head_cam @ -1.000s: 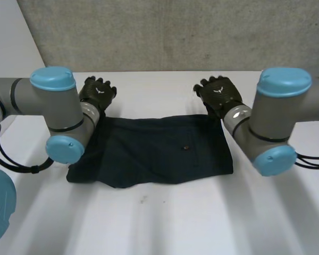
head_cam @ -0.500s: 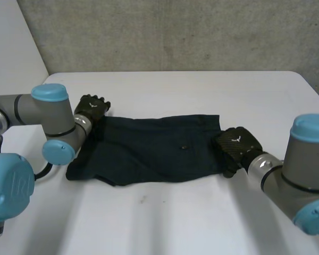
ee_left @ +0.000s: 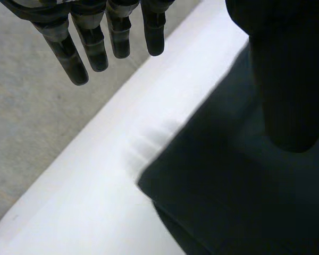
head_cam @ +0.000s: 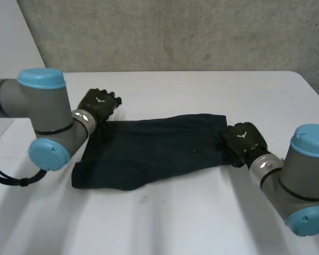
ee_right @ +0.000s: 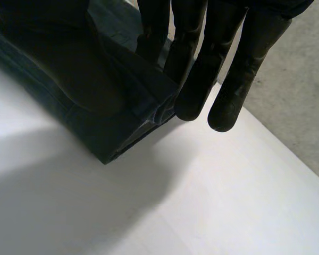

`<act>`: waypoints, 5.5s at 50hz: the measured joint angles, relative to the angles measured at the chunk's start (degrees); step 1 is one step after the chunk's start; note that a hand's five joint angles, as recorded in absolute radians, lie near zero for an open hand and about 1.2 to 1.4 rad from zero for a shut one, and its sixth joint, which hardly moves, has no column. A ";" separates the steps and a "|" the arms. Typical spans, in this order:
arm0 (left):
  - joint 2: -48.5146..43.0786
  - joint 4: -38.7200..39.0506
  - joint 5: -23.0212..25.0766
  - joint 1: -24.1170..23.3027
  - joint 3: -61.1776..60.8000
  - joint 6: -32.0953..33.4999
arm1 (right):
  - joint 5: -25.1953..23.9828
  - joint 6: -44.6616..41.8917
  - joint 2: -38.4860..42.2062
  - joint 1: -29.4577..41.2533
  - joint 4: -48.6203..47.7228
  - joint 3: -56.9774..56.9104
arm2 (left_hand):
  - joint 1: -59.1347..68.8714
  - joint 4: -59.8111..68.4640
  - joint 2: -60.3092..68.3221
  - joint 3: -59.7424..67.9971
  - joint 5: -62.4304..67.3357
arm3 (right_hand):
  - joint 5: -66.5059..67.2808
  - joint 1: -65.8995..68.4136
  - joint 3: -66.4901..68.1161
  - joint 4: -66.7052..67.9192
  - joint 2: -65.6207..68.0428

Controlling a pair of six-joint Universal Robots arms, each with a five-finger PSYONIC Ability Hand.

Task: Fold the shorts.

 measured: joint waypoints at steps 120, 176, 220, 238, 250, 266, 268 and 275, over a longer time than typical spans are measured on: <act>4.65 -2.61 -4.84 -14.17 -4.28 -20.44 | -0.78 14.04 -8.95 7.11 24.78 -16.72 | 23.70 24.46 24.70 23.90 24.33 | -50.65 -41.30 -55.70 -54.85 -54.24; 25.62 13.72 -3.94 -10.03 -35.19 -8.39 | -13.48 22.21 0.00 9.41 35.63 -30.97 | 25.16 26.54 26.88 26.70 26.68 | -50.65 -41.30 -55.70 -54.84 -54.24; 6.29 -11.19 0.20 -10.51 -7.73 -30.64 | -11.48 19.56 -3.31 2.49 32.81 -20.86 | 47.89 55.68 55.61 52.71 52.38 | -50.64 -41.30 -55.70 -54.84 -54.24; 19.70 -3.08 -0.03 -9.02 -29.83 -26.20 | -17.35 19.81 10.22 5.16 43.54 -38.58 | 47.89 55.98 55.80 54.69 52.46 | -50.64 -41.30 -55.70 -54.85 -54.24; 24.92 1.17 -0.18 -8.91 -38.14 -24.99 | -17.11 19.77 16.18 10.13 44.77 -44.19 | 47.89 55.98 55.80 54.69 52.46 | -50.64 -41.30 -55.70 -54.85 -54.24; 29.20 1.05 -0.36 -6.97 -45.19 -23.59 | -11.69 15.71 22.83 16.03 40.44 -46.82 | 38.86 38.99 39.26 38.75 39.54 | -50.64 -41.30 -55.70 -54.85 -54.24; 31.20 1.08 -0.37 -6.15 -44.51 -22.74 | -11.62 14.57 21.99 16.71 39.94 -46.08 | 25.27 26.21 26.58 26.28 26.40 | -50.64 -41.30 -55.70 -54.85 -54.24; 35.34 1.50 -0.28 -4.92 -37.52 -22.19 | -11.67 13.33 18.09 17.15 37.82 -42.92 | 22.10 22.35 22.77 22.37 22.16 | -50.64 -41.30 -55.70 -54.85 -54.24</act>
